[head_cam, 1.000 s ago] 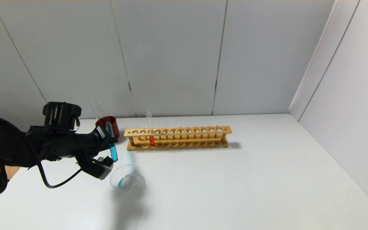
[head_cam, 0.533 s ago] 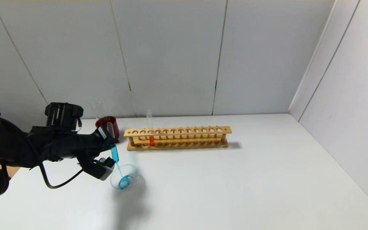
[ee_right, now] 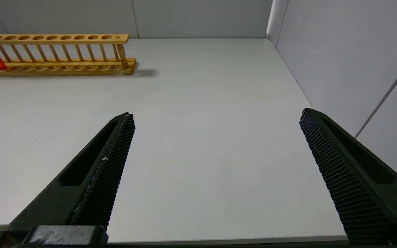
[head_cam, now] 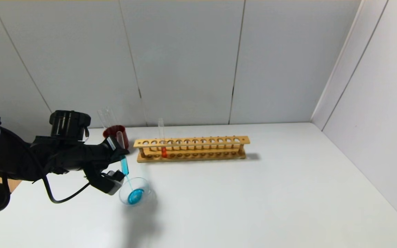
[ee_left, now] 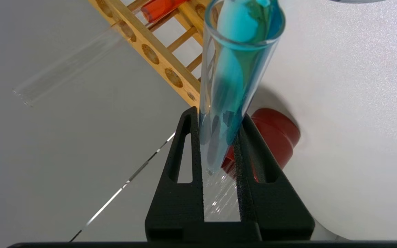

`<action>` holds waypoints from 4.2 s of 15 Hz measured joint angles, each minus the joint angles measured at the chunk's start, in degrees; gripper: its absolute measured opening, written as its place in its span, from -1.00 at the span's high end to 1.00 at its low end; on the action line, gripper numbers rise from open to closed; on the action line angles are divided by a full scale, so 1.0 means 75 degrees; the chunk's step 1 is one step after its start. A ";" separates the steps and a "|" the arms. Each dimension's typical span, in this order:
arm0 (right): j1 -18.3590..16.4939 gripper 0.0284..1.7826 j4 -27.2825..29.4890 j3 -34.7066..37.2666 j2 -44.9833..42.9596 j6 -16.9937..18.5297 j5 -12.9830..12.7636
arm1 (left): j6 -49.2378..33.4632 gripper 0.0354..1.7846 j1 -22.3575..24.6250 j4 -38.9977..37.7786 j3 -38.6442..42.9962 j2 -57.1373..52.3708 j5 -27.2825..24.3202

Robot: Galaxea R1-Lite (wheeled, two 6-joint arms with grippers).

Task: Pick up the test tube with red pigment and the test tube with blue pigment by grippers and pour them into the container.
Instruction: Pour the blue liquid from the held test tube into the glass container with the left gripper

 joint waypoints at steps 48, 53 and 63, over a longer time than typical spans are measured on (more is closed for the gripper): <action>0.0000 -0.96 0.0000 0.0000 0.0000 0.0003 0.0000 | 0.1169 0.68 -0.0304 0.0005 -0.0148 -0.0351 0.0629; 0.0000 -0.96 0.0000 0.0000 0.0000 0.0000 -0.0003 | 0.1289 0.68 -0.0312 0.0011 -0.0148 -0.0385 0.0673; 0.0000 -0.96 0.0000 0.0000 0.0000 0.0000 -0.0003 | 0.1408 0.68 -0.0501 0.0003 -0.0172 -0.0393 0.0912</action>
